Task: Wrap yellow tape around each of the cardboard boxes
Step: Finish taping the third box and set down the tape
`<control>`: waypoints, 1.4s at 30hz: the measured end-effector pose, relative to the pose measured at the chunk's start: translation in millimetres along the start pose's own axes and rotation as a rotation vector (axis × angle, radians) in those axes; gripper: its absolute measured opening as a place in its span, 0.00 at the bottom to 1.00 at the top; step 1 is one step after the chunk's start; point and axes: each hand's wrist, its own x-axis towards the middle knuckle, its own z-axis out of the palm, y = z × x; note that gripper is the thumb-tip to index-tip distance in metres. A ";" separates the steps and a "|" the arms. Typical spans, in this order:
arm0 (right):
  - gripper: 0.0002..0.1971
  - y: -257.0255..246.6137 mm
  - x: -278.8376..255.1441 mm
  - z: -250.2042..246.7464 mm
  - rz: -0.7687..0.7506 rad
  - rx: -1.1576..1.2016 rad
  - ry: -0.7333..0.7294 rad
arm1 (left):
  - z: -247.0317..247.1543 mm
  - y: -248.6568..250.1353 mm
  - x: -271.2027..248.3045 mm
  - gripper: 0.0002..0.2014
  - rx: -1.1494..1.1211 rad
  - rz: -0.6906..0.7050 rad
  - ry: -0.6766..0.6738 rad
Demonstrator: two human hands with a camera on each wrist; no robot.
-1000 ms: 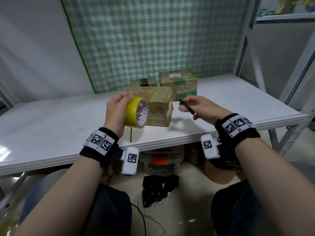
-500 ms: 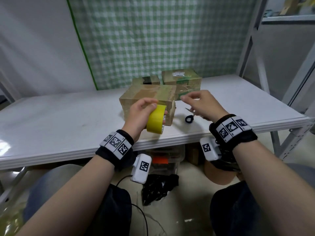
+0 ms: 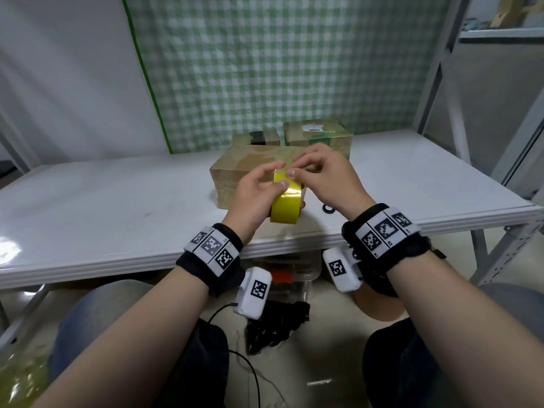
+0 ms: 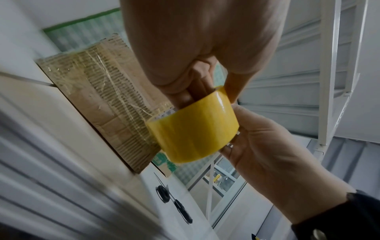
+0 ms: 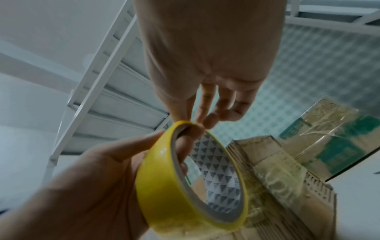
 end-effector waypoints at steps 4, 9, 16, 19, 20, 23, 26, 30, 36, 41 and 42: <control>0.05 3.6 -3.3 2.9 -0.228 -0.163 0.054 | 4.4 2.7 -2.3 0.20 -0.040 -0.035 0.000; 0.07 10.0 -4.0 4.6 -0.444 -0.284 0.121 | 3.8 5.7 -1.4 0.16 -0.078 -0.047 -0.004; 0.02 7.4 -1.1 1.3 -0.377 -0.177 0.050 | 0.6 4.1 -1.0 0.10 -0.054 -0.068 0.031; 0.02 4.2 -3.0 0.0 -0.358 -0.149 0.004 | -1.1 1.3 3.4 0.12 -0.030 -0.085 0.080; 0.02 3.8 -3.5 -0.1 -0.356 -0.150 -0.010 | -1.9 0.9 4.4 0.12 -0.031 -0.088 0.093; 0.02 4.7 -5.1 0.7 -0.378 -0.166 -0.055 | -4.0 -0.2 6.7 0.11 -0.020 -0.088 0.127; 0.06 3.5 -6.9 -0.6 -0.440 -0.260 -0.063 | -5.7 2.0 7.2 0.10 -0.013 -0.094 0.149; 0.19 6.2 -5.5 0.0 -0.354 -0.273 -0.116 | -13.4 7.9 14.1 0.10 0.040 -0.057 0.251; 0.24 19.8 11.3 9.3 -0.017 -0.116 -0.093 | -55.0 14.4 23.0 0.12 0.446 -0.009 0.453; 0.21 24.1 15.4 15.1 0.162 -0.142 -0.102 | -100.4 7.4 32.1 0.18 0.917 -0.146 0.595; 0.19 24.1 14.8 16.6 0.156 -0.119 -0.089 | -106.6 2.4 34.9 0.18 0.980 -0.165 0.591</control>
